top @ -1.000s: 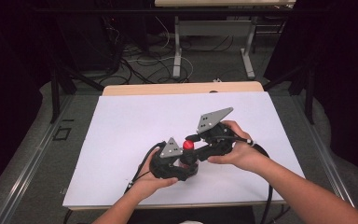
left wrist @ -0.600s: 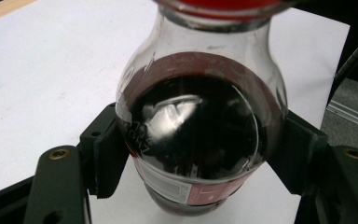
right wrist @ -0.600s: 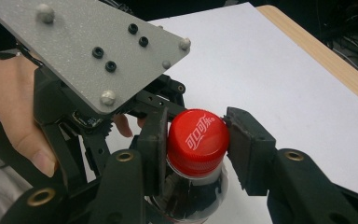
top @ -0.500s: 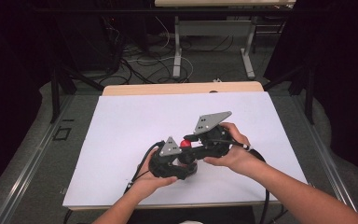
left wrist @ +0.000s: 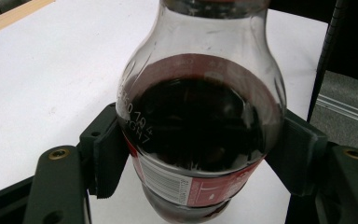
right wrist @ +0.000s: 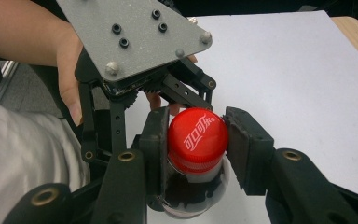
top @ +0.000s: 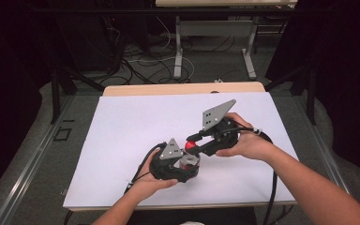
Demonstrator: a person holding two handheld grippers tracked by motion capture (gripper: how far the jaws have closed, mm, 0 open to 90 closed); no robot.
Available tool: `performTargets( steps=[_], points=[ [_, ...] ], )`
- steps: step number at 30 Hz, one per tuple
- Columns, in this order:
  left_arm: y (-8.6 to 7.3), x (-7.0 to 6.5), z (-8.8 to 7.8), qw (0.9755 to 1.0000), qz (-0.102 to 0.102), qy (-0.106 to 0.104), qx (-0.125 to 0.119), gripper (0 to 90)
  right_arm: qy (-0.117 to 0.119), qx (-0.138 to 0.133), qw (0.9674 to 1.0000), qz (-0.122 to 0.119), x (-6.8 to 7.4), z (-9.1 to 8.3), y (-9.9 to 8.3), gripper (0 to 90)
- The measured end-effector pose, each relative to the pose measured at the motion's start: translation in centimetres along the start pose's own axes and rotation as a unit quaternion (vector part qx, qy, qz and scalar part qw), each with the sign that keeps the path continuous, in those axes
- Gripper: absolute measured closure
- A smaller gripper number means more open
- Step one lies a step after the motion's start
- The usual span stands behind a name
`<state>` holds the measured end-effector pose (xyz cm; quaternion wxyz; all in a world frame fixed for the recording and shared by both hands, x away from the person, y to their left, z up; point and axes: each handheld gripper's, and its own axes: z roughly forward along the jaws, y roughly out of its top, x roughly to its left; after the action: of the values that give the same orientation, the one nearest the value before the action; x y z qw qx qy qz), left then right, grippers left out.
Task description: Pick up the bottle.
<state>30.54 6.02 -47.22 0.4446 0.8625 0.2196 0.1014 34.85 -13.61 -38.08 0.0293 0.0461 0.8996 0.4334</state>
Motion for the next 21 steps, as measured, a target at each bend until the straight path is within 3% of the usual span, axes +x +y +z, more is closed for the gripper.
performTargets(
  steps=[3,5,7,10,14,17,18,21],
  points=[
    [-0.1,0.0,0.2,1.0000,-0.002,0.005,-0.007,30.1,-0.001,0.003,1.0000,0.001,0.0,0.1,0.0,61.0],
    [-0.1,0.1,0.1,0.9999,-0.008,0.005,-0.007,30.1,-0.005,0.007,0.9994,0.034,0.1,0.1,0.0,60.7],
    [-0.1,0.2,0.0,0.9999,-0.012,0.010,-0.006,30.1,-0.025,-0.002,0.9973,0.069,0.4,0.3,0.0,58.8],
    [-0.2,0.5,0.0,0.9996,-0.017,0.023,-0.007,30.1,-0.061,-0.007,0.9956,0.071,1.3,0.7,0.1,51.5],
    [-0.2,0.6,-0.1,0.9995,-0.017,0.026,-0.002,30.1,-0.114,-0.035,0.9861,0.116,2.1,0.9,0.4,49.3],
    [-0.2,0.5,0.0,0.9995,-0.018,0.025,-0.004,30.1,-0.129,-0.038,0.9836,0.120,2.4,1.1,0.6,50.0],
    [-0.1,0.5,0.0,0.9995,-0.017,0.026,-0.004,30.1,-0.146,-0.030,0.9815,0.121,2.7,1.3,0.7,51.4],
    [-0.1,0.3,-0.1,0.9995,-0.021,0.023,-0.002,30.1,-0.162,-0.026,0.9779,0.130,2.9,1.8,0.7,51.8]
  ],
)
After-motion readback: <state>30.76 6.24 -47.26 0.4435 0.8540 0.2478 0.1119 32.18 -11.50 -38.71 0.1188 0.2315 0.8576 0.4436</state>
